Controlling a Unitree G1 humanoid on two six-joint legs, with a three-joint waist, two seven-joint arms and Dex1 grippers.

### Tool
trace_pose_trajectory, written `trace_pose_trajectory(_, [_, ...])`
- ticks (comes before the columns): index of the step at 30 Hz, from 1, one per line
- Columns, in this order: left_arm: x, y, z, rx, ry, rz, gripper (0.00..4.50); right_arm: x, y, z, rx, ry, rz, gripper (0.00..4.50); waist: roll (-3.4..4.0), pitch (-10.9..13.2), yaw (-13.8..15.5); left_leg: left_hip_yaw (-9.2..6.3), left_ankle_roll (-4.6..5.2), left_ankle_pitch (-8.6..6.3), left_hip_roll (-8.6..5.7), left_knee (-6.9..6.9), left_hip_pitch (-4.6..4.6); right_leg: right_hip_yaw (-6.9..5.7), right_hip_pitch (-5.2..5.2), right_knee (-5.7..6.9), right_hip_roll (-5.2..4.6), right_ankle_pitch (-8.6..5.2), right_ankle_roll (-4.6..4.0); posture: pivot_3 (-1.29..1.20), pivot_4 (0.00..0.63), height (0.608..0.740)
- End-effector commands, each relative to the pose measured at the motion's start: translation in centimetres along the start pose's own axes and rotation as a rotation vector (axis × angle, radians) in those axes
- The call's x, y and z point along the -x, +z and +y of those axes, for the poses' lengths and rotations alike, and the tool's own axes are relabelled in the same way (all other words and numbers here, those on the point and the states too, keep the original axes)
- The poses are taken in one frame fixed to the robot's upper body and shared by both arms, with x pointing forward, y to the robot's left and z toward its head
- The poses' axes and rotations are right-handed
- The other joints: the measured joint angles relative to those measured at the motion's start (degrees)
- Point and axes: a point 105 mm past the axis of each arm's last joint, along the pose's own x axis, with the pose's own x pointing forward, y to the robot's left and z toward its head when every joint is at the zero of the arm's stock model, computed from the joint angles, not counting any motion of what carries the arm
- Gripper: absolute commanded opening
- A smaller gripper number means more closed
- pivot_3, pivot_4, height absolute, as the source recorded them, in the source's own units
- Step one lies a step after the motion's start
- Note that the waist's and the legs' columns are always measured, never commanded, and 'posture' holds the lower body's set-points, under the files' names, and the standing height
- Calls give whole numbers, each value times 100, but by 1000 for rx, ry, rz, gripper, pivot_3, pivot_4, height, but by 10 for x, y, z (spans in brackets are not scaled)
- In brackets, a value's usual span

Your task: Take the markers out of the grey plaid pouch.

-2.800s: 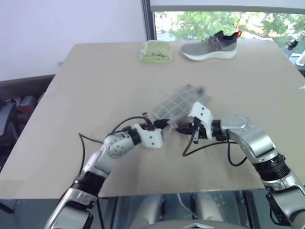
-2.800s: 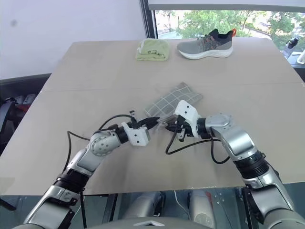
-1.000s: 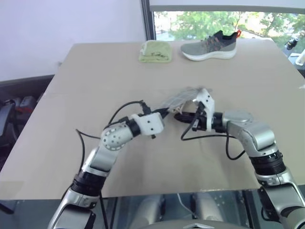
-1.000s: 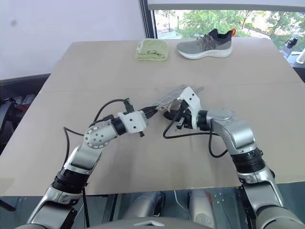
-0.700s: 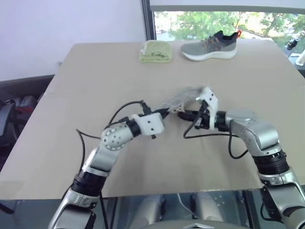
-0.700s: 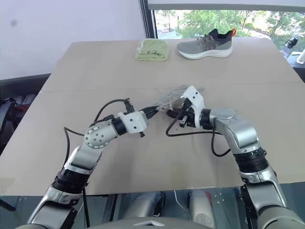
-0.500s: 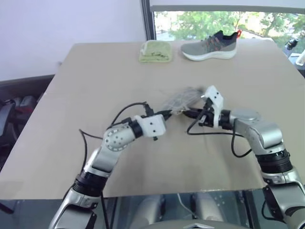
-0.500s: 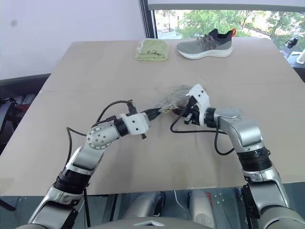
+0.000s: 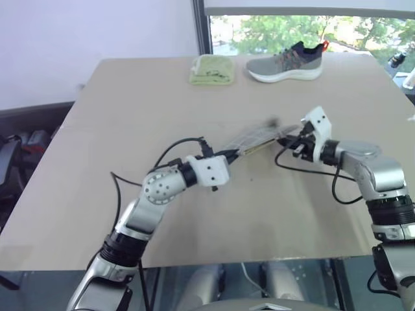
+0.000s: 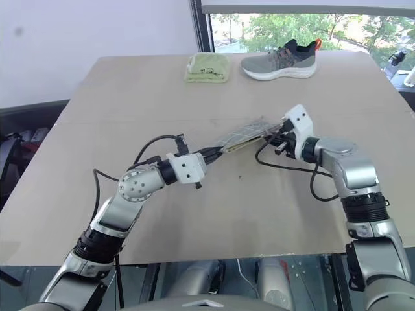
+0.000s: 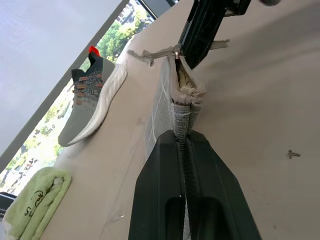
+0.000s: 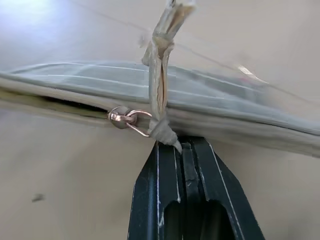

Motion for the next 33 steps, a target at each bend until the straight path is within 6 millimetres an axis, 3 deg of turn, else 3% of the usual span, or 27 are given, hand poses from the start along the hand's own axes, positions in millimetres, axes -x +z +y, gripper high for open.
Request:
trace_pose_trajectory(1, [3,12,12,-28,36,-36,0,16,19,-36,38,-181,-55,34,0,0,-2,0,0,0,0,0,0,0,0,0,0,0,0,0,150,740])
trace_pose_trajectory(5, [4,11,13,-27,40,-34,0,20,23,-57,24,-299,-74,34,0,0,-14,1,0,0,1,-1,0,2,0,-1,-1,0,0,0,150,740])
trace_pose_trajectory(13, [3,11,13,-24,46,-33,0,26,24,-72,21,-387,-79,34,0,0,-8,2,0,0,1,-1,0,2,0,-1,0,0,0,0,150,740])
trace_pose_trajectory(19, [2,11,14,-22,51,-34,0,19,29,-59,1,-318,-107,34,0,0,-11,2,0,0,1,-1,0,3,0,-1,0,0,0,0,150,740])
trace_pose_trajectory(25, [3,11,12,-17,53,-34,0,24,26,-69,2,-367,-100,34,0,0,-9,2,0,0,1,0,0,3,0,0,2,0,0,0,150,740])
trace_pose_trajectory(27, [3,10,12,-16,53,-31,0,21,29,-62,6,-326,-106,34,0,0,-10,2,0,0,1,-1,0,3,0,-1,1,0,0,0,150,740])
trace_pose_trajectory(29, [2,9,12,-17,53,-30,0,13,32,-40,-15,-208,-123,34,0,0,-10,2,0,0,1,-1,0,3,-1,-1,1,0,0,0,150,740])
trace_pose_trajectory(33, [-1,10,12,-18,52,-35,0,5,34,23,-22,112,-115,34,0,0,-4,0,0,0,1,-2,-2,2,-1,-2,0,0,0,0,150,740])
